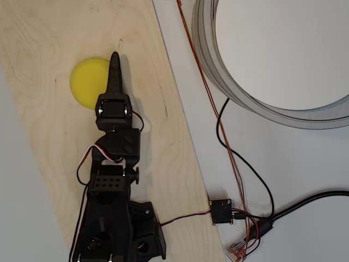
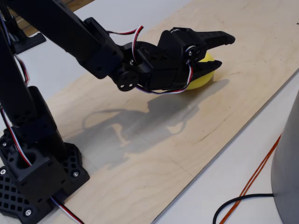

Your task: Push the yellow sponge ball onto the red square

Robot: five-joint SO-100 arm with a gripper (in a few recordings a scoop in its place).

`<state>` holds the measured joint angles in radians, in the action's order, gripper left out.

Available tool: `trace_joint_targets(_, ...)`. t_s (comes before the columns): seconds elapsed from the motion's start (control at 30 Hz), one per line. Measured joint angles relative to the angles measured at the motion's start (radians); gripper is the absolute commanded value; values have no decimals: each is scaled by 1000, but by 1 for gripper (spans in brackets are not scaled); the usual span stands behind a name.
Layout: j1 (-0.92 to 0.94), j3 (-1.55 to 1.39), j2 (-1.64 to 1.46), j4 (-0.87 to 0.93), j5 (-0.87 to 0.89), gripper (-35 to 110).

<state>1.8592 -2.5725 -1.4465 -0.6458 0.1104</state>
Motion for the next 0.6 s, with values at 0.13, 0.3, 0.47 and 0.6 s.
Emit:
trace_joint_targets(0.13,3,2,2,-2,21,20)
trace_joint_targets(0.3,-3,2,2,-2,21,20)
trace_joint_targets(0.47,0,2,2,-2,37,20)
trace_joint_targets(0.6,-15,2,2,-2,43,20)
